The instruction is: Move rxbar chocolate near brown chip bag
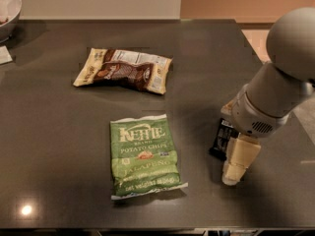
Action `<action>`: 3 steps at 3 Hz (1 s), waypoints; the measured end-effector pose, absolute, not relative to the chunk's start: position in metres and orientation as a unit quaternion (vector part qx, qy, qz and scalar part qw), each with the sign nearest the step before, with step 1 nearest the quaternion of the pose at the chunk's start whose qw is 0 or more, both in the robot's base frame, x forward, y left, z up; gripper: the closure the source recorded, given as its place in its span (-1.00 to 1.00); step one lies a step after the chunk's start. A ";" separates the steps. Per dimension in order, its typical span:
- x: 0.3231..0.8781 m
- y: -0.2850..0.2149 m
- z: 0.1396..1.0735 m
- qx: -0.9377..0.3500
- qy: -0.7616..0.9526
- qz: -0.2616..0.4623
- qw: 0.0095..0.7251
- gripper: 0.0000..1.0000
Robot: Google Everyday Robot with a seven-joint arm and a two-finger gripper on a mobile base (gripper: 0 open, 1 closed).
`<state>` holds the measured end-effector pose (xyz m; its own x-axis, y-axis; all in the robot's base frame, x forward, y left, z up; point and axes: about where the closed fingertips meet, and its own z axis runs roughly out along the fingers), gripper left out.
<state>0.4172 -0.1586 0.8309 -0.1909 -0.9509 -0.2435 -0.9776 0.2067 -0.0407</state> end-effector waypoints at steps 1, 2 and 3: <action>0.414 -0.161 0.818 -0.623 0.773 0.061 0.106 -1.00; 0.416 -0.164 0.810 -0.618 0.777 0.060 0.105 -1.00; 0.421 -0.169 0.811 -0.614 0.780 0.058 0.106 -0.66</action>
Offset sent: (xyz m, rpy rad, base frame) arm 0.0022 -0.0112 -0.0296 -0.0087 0.0066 -0.0392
